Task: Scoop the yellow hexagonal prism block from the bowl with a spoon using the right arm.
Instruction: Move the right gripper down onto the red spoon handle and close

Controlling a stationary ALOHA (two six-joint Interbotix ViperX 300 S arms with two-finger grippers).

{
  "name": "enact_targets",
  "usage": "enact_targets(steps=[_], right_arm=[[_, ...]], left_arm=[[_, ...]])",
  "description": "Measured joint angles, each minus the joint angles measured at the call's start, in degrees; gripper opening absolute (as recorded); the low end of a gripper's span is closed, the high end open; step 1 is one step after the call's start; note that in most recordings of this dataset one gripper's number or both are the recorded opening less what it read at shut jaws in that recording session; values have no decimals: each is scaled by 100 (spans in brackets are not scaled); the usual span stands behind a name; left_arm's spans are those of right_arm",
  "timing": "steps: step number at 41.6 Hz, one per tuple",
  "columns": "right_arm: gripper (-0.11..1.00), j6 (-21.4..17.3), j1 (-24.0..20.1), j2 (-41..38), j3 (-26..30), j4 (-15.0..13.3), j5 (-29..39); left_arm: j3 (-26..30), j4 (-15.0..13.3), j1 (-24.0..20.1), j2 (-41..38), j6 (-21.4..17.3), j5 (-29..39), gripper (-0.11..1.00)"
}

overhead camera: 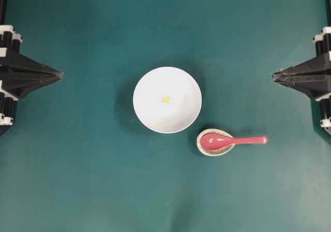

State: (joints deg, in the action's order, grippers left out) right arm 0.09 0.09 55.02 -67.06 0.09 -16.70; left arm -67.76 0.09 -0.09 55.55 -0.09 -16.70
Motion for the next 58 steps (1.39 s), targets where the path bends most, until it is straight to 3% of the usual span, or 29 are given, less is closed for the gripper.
enact_targets(steps=[8, 24, 26, 32, 35, 38, 51, 58], right_arm=[[0, -26, 35, -62, 0, 0, 79], [1, -53, 44, -97, 0, 18, 132], [6, -53, 44, -141, -9, 26, 149], [38, -62, 35, -413, -97, 176, 176], [48, -53, 44, -633, -141, 229, 149], [53, -62, 18, -861, -176, 237, 18], [51, -62, -308, -1960, -598, 264, -1222], [51, -70, -606, -2496, -984, 624, -2294]], left_arm=[[0, 44, -264, -44, 35, 79, -1], [0, 44, -272, -79, 35, 97, -1], [0, 44, -272, -79, 35, 97, -1], [0, 53, -272, -79, 35, 97, -1], [0, 53, -272, -79, 35, 97, -1], [0, 53, -281, -70, 35, 97, -1], [0, 53, -281, -79, 26, 132, -1], [0, 44, -272, -79, -18, 176, -1]])
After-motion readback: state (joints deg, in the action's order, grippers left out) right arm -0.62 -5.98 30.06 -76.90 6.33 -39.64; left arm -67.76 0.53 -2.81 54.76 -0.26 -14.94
